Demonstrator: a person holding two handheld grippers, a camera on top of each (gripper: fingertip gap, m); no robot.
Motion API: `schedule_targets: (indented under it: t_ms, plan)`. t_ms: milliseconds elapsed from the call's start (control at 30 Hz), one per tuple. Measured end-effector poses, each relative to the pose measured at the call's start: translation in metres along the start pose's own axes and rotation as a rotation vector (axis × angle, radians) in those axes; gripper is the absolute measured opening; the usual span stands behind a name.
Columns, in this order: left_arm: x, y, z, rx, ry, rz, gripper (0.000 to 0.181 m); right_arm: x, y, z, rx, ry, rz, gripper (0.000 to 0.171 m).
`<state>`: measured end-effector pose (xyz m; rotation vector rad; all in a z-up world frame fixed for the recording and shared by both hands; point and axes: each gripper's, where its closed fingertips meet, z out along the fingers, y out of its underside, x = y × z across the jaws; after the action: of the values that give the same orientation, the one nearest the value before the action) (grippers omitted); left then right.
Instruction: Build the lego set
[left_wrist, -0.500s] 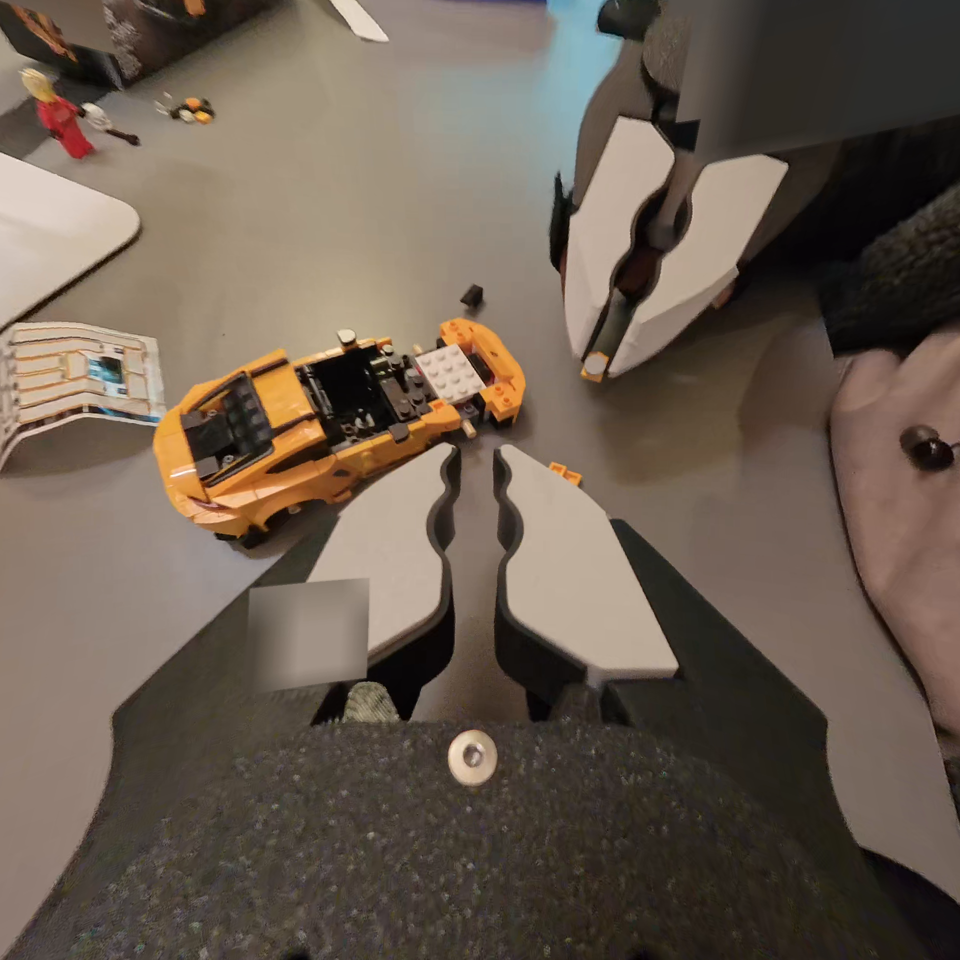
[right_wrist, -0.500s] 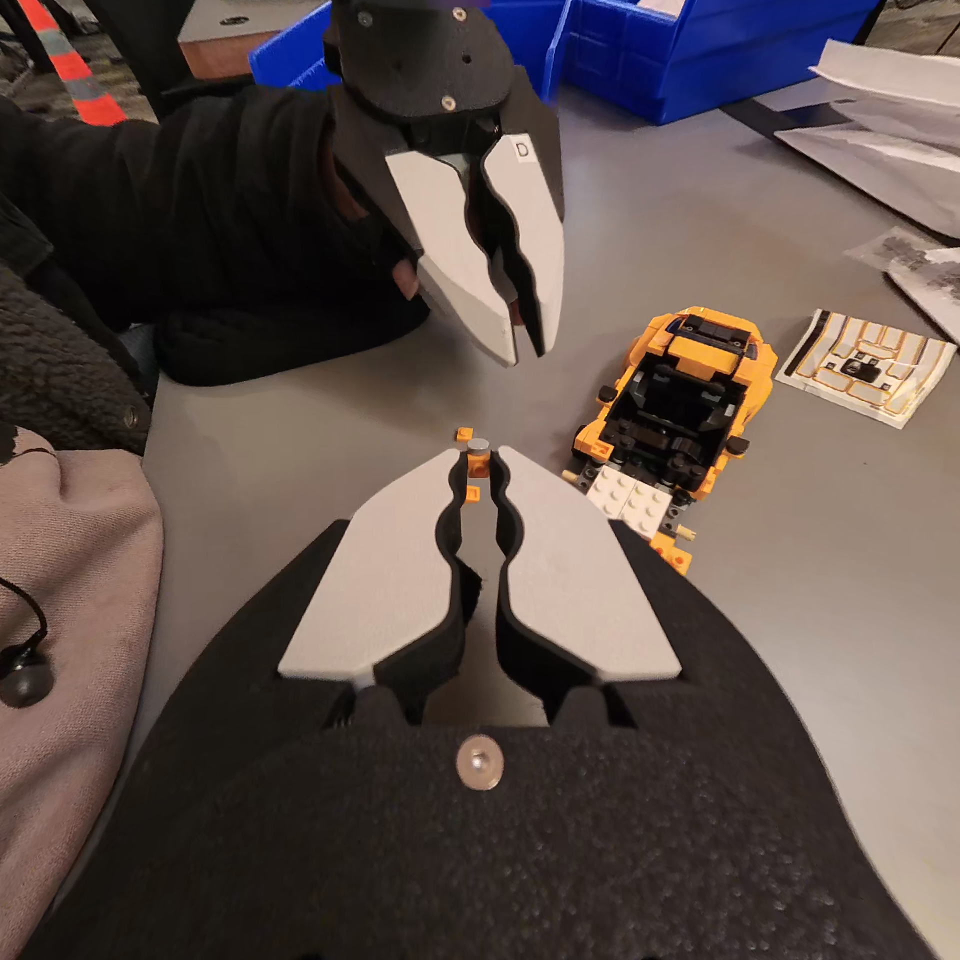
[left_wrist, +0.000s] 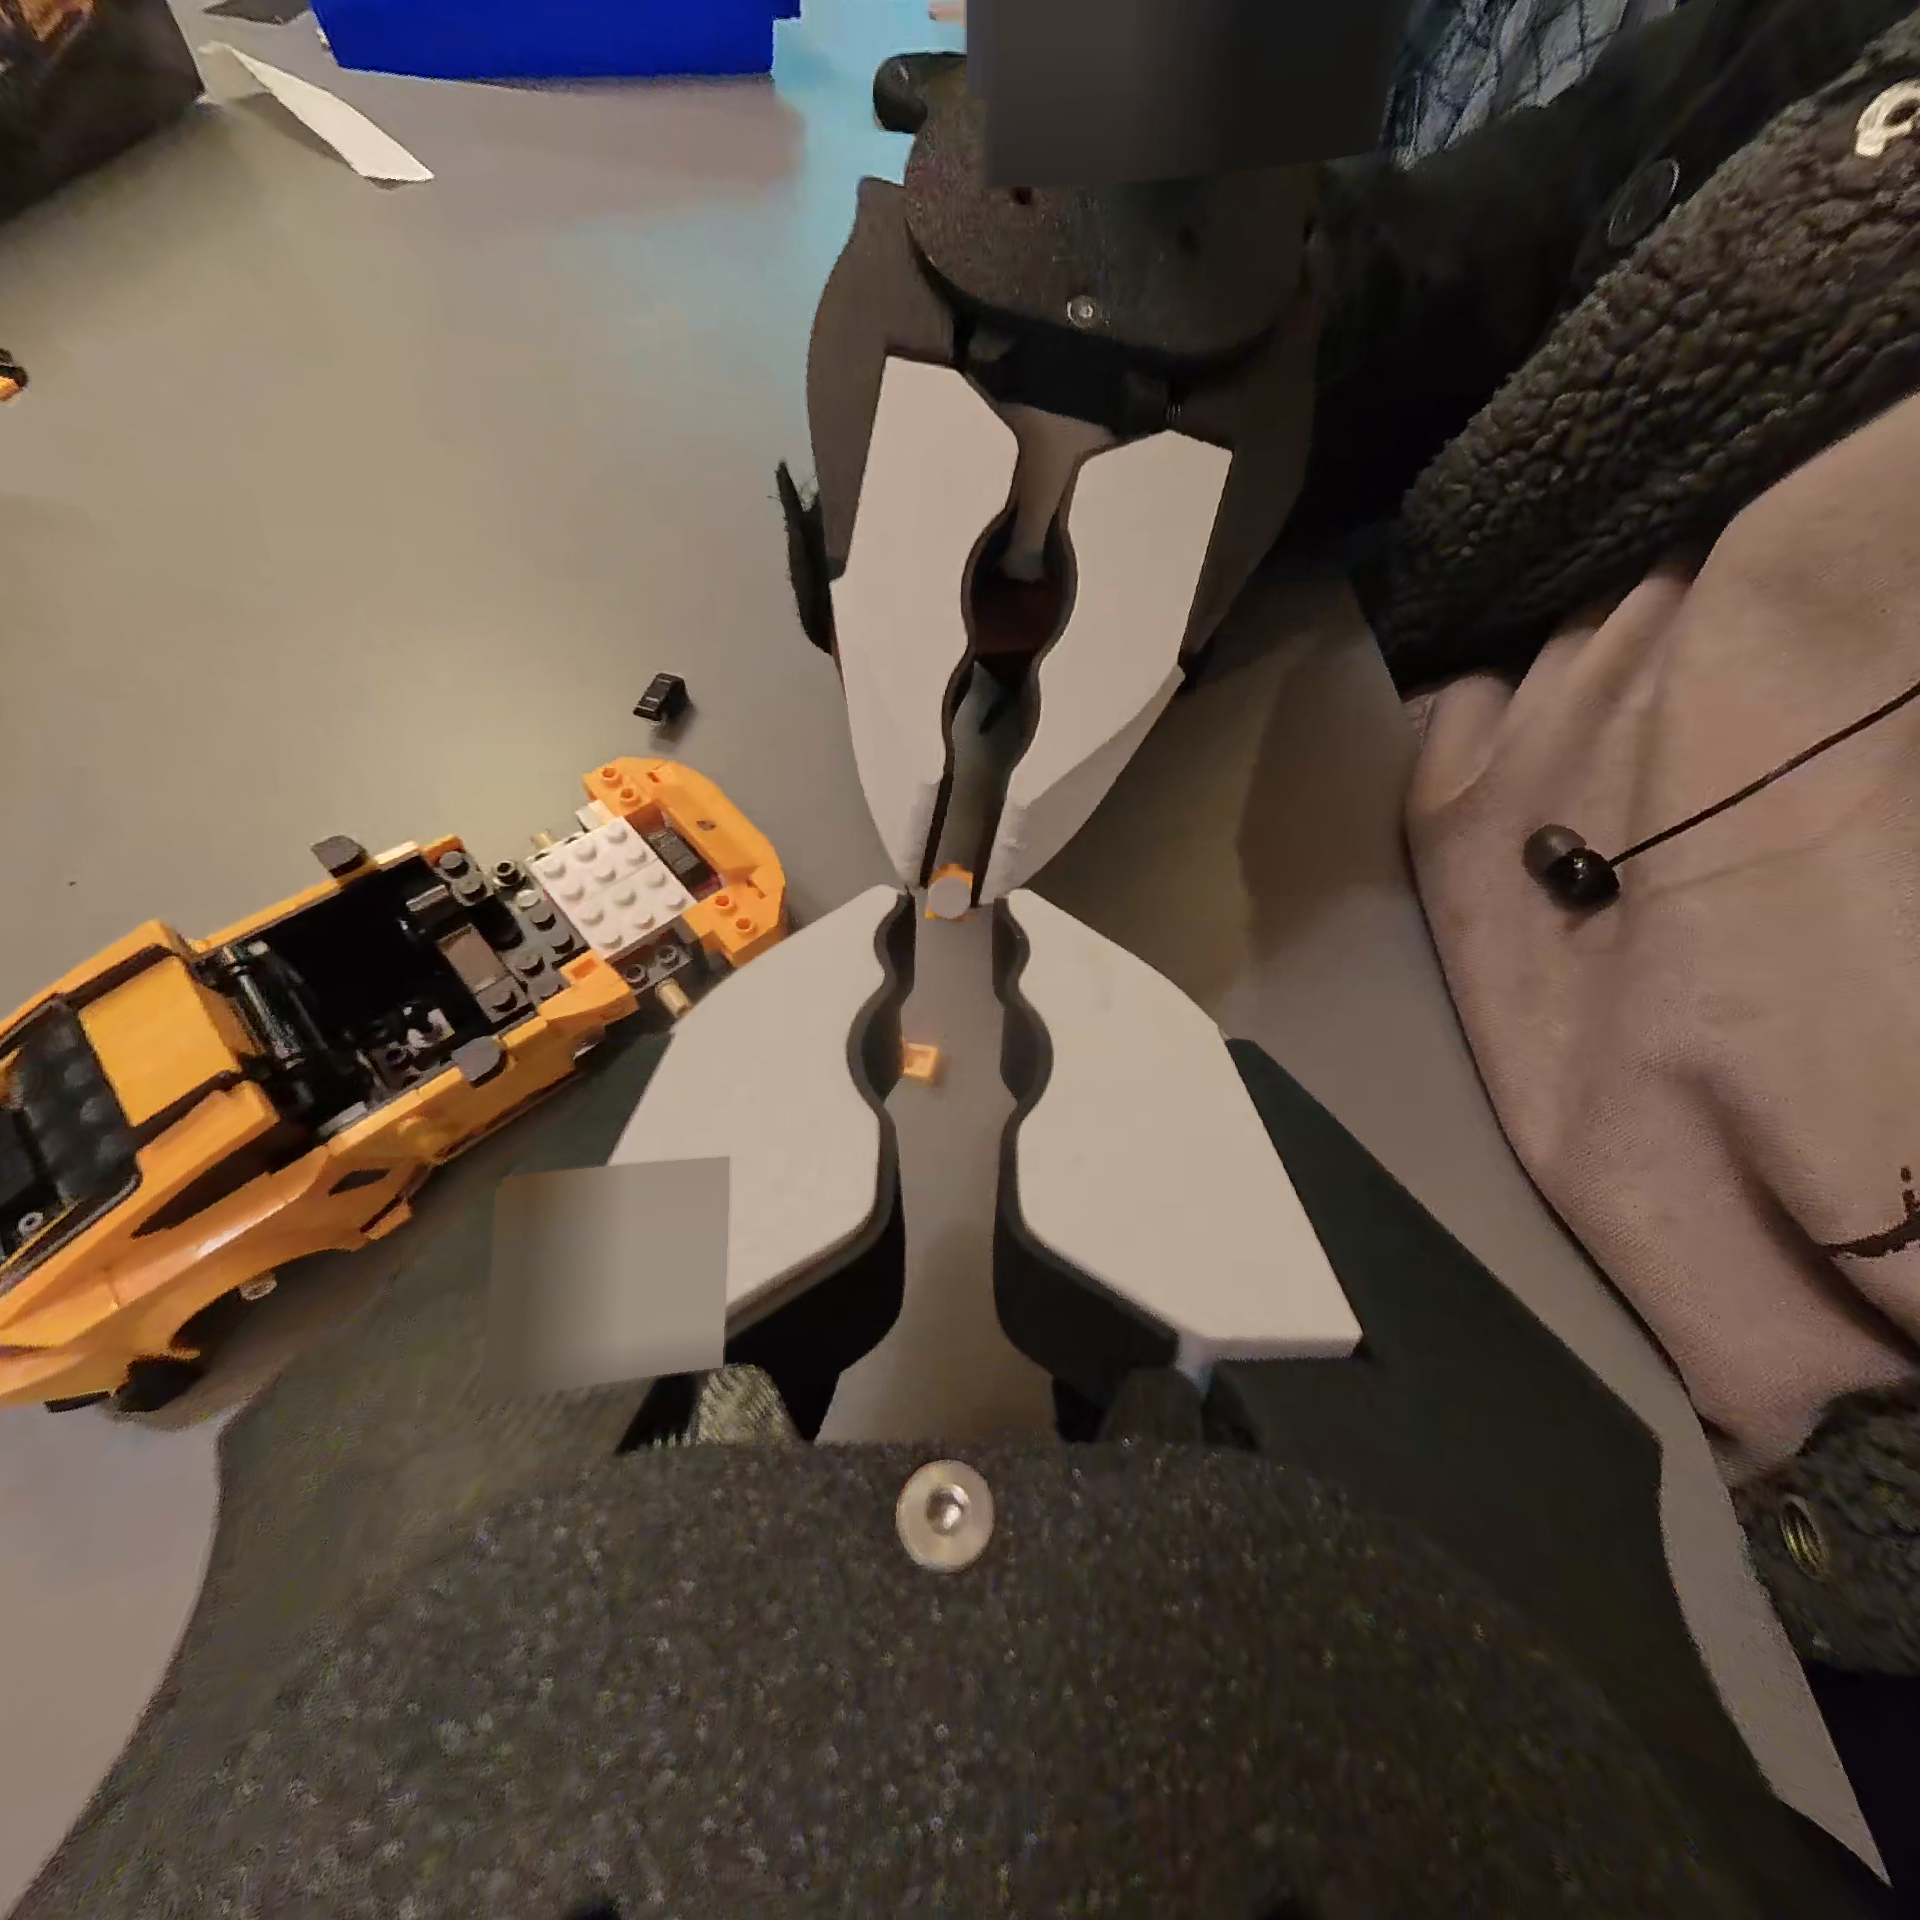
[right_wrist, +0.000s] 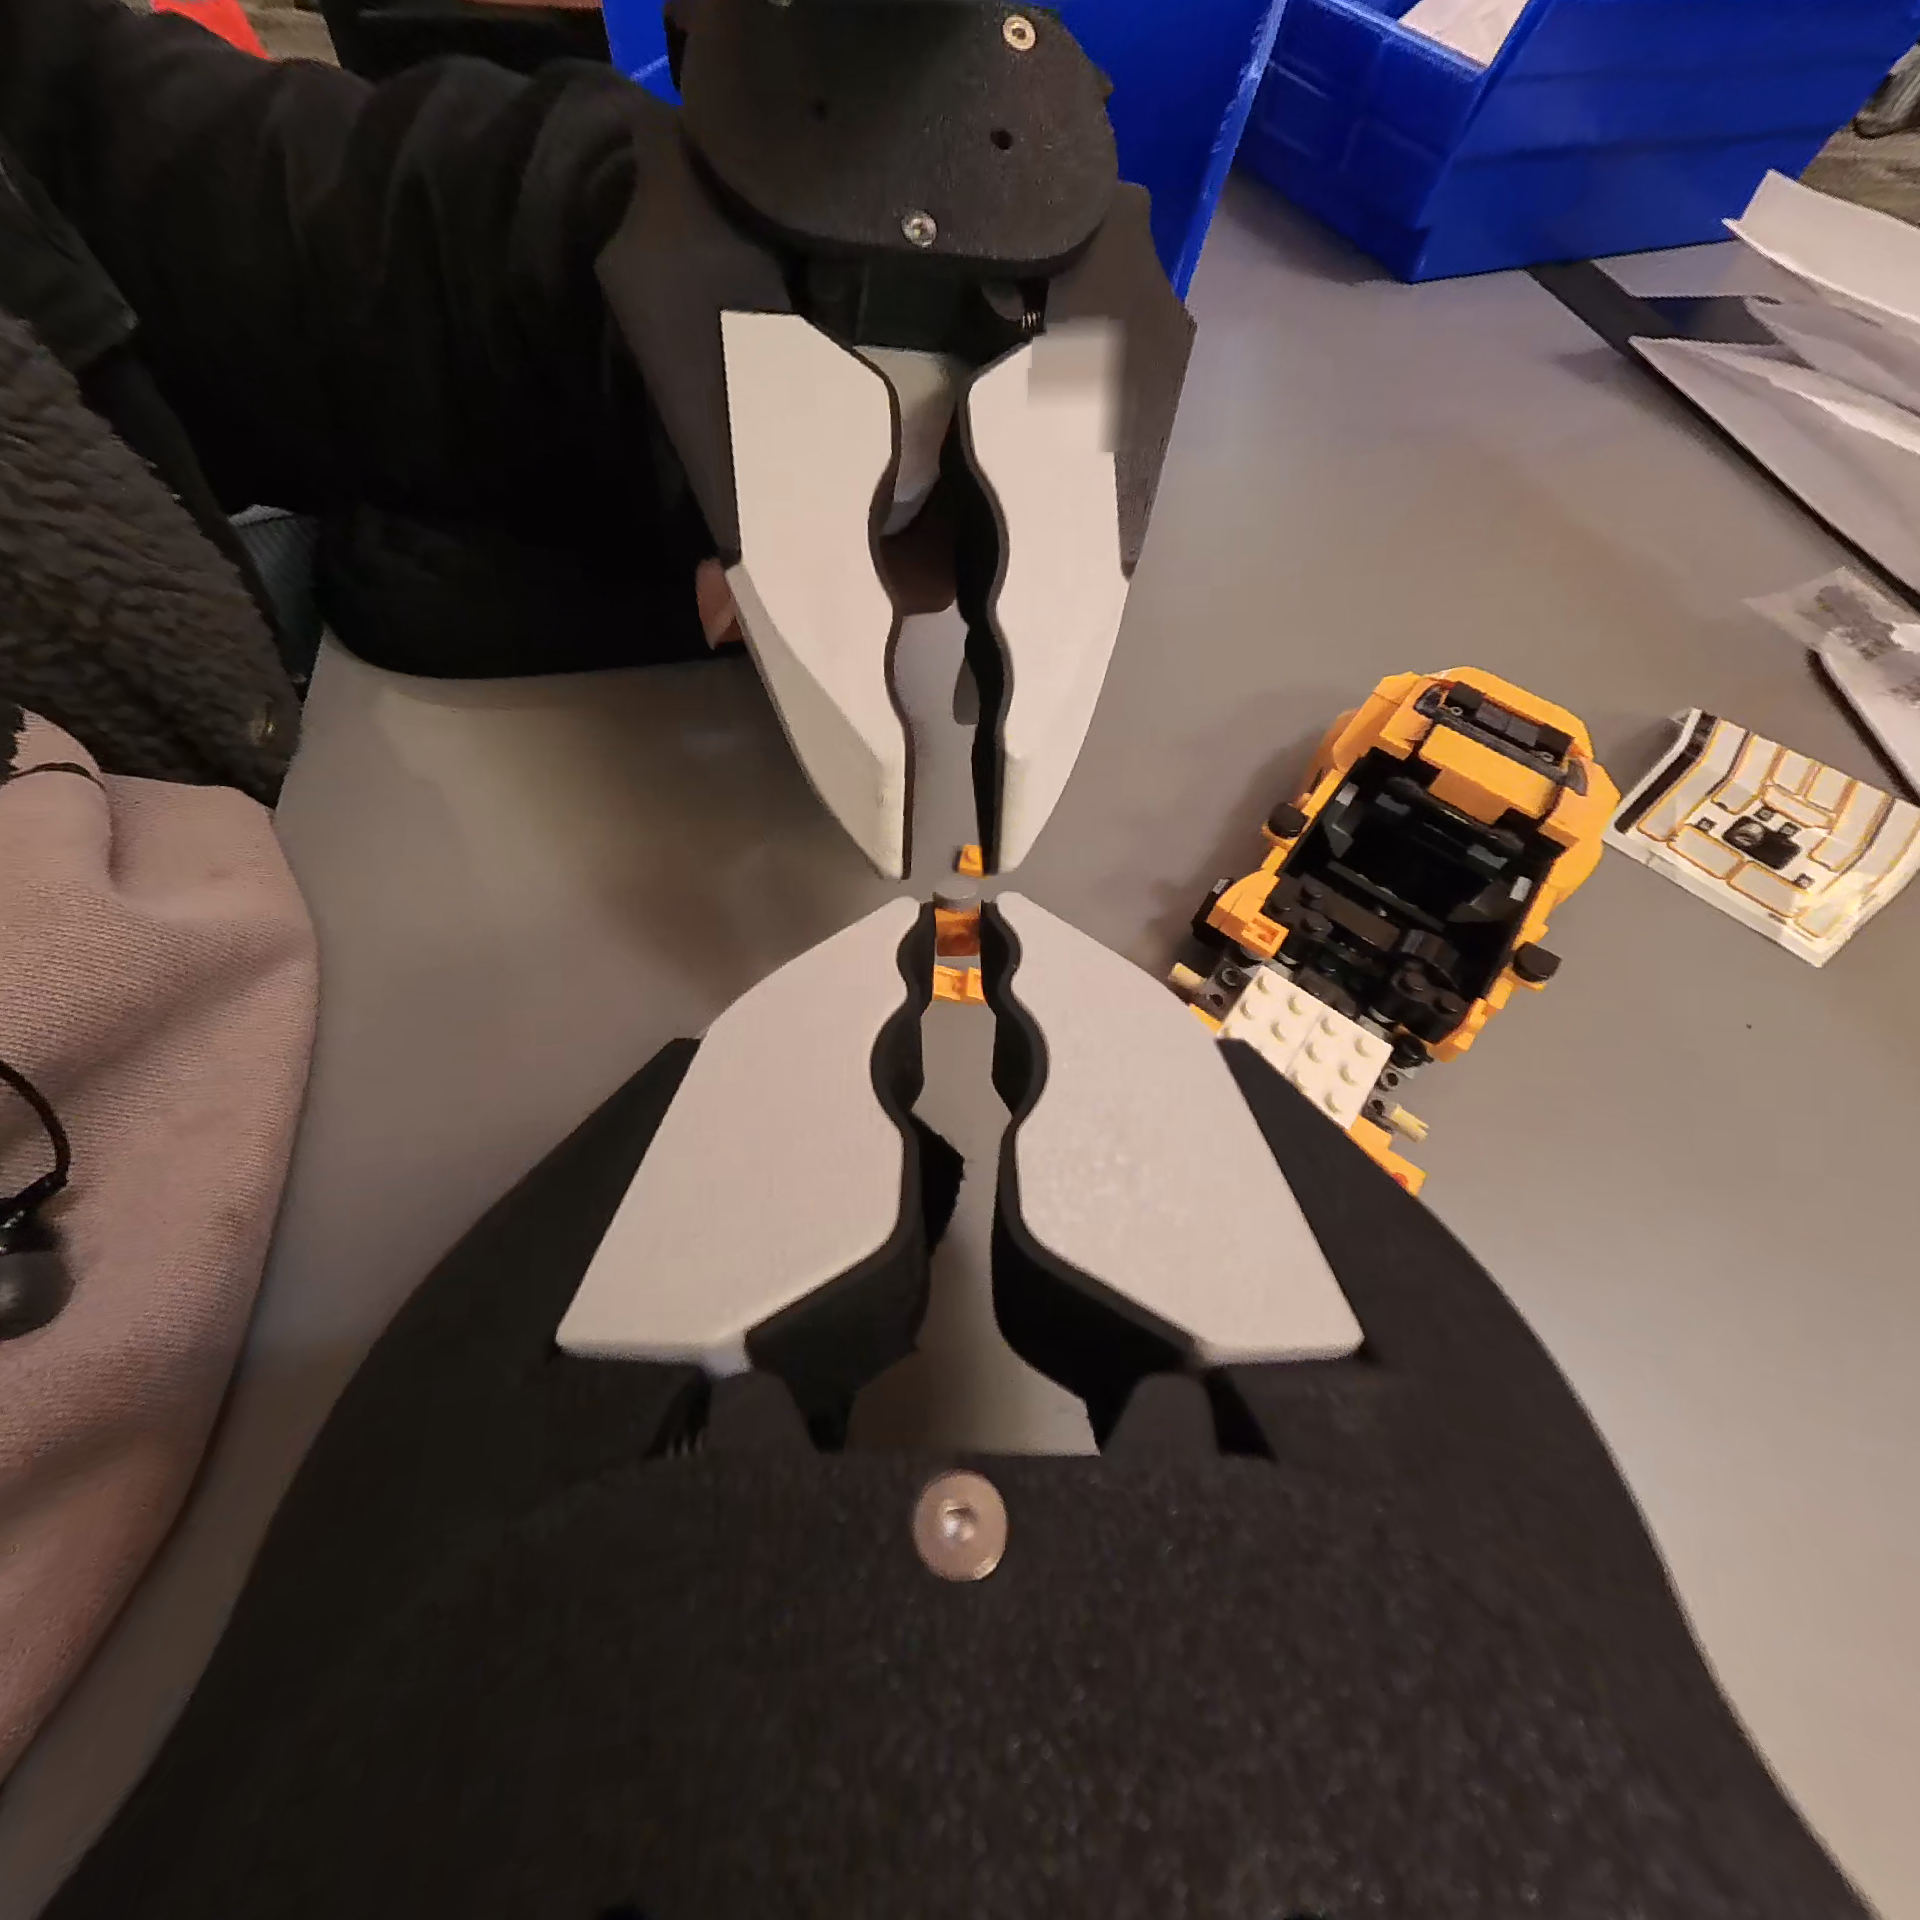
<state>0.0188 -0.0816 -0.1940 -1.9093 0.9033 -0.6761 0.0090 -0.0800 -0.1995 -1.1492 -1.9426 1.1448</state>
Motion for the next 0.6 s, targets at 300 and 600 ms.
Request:
schedule_targets:
  t_ms: [300,600]
  plan:
    - [0.0027,0.0003,0.0018,-0.006,-0.003,0.026,0.007,-0.0031,-0.0035,-0.0009,0.020,-0.020,0.003,0.008]
    - [-0.0064,0.0093,0.0043,-0.056,-0.052,-0.001,0.004,0.0046,0.0040,0.0009,-0.024,0.016,0.034,0.008]
